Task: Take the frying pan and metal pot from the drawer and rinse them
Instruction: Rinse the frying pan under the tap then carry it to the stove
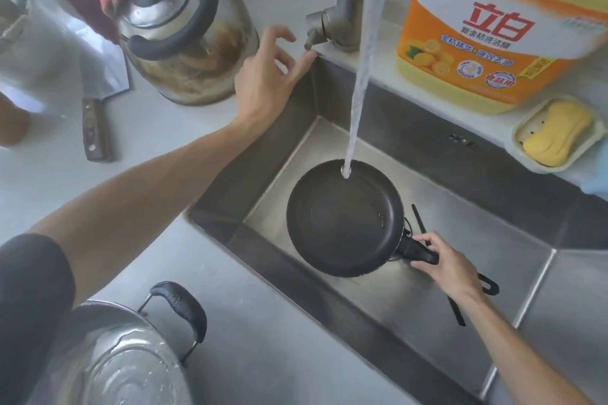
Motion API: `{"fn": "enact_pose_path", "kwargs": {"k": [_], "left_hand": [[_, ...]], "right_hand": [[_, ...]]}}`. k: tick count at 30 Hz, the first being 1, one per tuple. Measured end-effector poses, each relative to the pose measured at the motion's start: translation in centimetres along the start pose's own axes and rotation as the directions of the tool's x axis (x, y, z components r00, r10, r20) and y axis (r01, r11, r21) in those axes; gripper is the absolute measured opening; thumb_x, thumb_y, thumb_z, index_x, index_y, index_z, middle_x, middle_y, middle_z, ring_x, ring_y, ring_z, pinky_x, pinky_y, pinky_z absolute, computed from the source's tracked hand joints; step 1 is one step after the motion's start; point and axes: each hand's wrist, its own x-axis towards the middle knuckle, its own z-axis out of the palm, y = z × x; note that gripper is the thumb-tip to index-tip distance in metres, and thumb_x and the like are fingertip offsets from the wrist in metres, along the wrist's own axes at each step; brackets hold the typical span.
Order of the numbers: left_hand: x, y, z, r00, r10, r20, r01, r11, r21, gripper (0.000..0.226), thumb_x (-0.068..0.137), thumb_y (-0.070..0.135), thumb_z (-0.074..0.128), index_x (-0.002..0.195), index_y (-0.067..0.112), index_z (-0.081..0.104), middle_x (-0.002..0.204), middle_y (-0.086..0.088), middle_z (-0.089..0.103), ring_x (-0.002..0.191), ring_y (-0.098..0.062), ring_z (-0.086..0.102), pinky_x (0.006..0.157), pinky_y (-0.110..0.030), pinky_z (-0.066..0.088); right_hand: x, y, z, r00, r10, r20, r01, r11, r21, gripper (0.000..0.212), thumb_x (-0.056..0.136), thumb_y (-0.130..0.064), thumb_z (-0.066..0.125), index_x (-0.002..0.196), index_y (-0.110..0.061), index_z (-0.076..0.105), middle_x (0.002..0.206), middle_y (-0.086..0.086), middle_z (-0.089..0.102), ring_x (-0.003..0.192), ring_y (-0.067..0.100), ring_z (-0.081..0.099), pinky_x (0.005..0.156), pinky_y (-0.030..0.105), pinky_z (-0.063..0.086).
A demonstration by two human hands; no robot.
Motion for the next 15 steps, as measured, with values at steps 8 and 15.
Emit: {"fn": "enact_pose_path", "kwargs": {"k": [8,15], "left_hand": [[-7.1,-5.4,2.4,0.224,-0.395,0.891,-0.478,0.752,0.454,0.054,0.089,0.039,0.057,0.140,0.031,0.039,0.145,0.000,0.040,0.131,-0.022,0.041,0.100,-0.036,0.038],[-6.0,-5.7,0.8,0.235,-0.237,0.943,-0.117,0.956,0.270,0.042,0.089,0.040,0.059,0.130,0.036,0.050,0.114,0.002,0.061,0.104,-0.012,0.055,0.089,-0.022,0.033]], "right_hand": [[-0.6,0.0,-0.5,0.999,-0.027,-0.044,0.029,0.999,0.041,0.040,0.069,-0.042,0.077,0.085,-0.062,0.046,0.107,-0.015,0.070,0.102,0.014,0.064,0.074,0.027,0.039],[-1.6,1.4,-1.7,1.000,0.006,-0.012,-0.002,0.966,0.258,0.044,0.062,-0.041,0.081,0.099,-0.051,0.059,0.102,-0.016,0.070,0.101,0.004,0.062,0.094,0.034,0.044]]}}
